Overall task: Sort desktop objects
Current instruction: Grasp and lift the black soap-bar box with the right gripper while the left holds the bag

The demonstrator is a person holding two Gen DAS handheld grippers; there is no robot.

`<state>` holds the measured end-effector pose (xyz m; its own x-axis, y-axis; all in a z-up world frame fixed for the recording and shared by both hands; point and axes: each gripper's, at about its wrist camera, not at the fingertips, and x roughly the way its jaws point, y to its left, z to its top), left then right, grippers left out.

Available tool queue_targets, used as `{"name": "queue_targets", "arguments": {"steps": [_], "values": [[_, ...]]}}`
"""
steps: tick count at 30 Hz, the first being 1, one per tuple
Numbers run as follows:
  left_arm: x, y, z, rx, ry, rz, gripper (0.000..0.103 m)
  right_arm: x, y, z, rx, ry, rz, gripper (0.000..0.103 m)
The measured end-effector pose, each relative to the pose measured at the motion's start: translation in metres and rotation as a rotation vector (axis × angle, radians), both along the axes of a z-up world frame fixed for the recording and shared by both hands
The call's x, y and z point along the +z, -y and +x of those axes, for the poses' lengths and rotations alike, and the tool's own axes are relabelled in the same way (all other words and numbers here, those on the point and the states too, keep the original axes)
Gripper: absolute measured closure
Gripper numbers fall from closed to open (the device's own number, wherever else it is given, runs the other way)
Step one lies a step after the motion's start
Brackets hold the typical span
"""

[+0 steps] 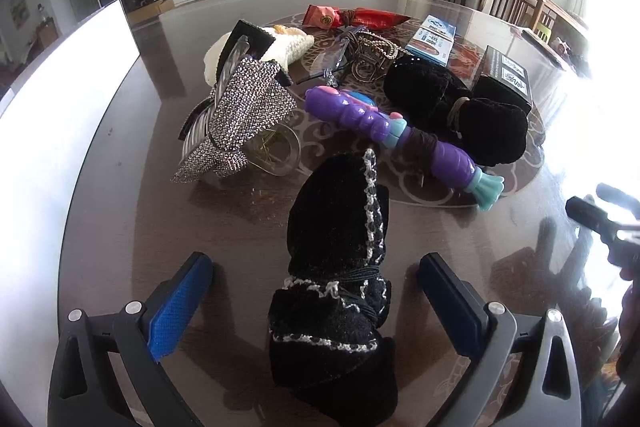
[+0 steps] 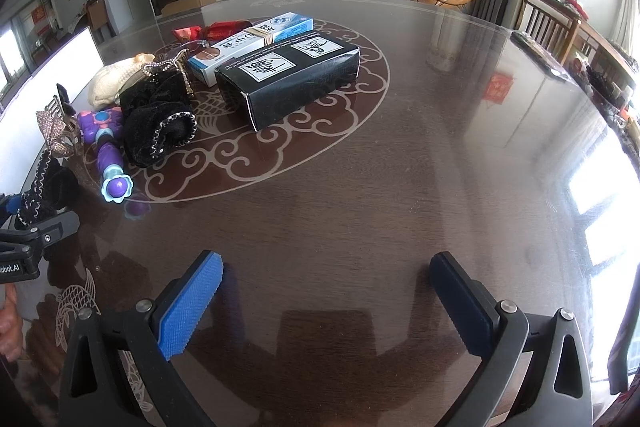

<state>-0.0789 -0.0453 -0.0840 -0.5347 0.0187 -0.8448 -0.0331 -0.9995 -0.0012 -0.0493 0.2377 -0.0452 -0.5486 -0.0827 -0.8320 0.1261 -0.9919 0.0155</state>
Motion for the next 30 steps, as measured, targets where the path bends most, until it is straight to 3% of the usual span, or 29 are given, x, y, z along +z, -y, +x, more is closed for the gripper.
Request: {"name": "queue_targets", "arguments": {"steps": [5,7,9,12,15,17,19,20,21,23,30], "values": [[-0.001,0.001,0.001,0.002,-0.021,0.003,0.0,0.037,-0.009,-0.055,-0.094,0.005,-0.292,0.0],[-0.001,0.001,0.001,0.009,-0.031,0.005,0.0,0.042,0.001,-0.091,-0.128,0.049,-0.351,0.0],[-0.001,0.002,0.003,0.015,-0.037,0.004,0.0,0.034,0.012,-0.125,-0.178,0.121,-0.351,0.0],[-0.002,0.001,0.002,0.016,-0.04,0.005,0.0,0.012,0.027,-0.156,-0.233,0.199,-0.267,0.0],[-0.003,0.001,0.0,0.015,-0.04,0.006,0.0,0.002,0.04,-0.159,-0.208,0.173,-0.128,0.0],[-0.003,0.001,0.0,0.013,-0.042,0.006,0.0,0.0,0.045,-0.151,-0.129,0.13,-0.078,0.002],[-0.004,0.003,-0.001,0.011,-0.042,0.007,0.0,0.002,0.037,-0.137,-0.078,0.075,-0.094,0.014],[-0.004,0.002,-0.001,0.011,-0.042,0.007,0.0,0.003,0.03,-0.13,-0.07,0.051,-0.104,0.029],[-0.004,0.002,-0.001,0.011,-0.042,0.007,0.0,0.003,0.024,-0.123,-0.063,0.044,-0.095,0.037],[-0.004,0.003,-0.001,0.011,-0.042,0.007,0.0,0.003,0.015,-0.106,-0.019,0.022,-0.079,0.043],[-0.004,0.002,-0.003,0.013,-0.043,0.006,0.0,0.0,-0.005,-0.003,0.139,-0.044,0.02,0.043]]}}
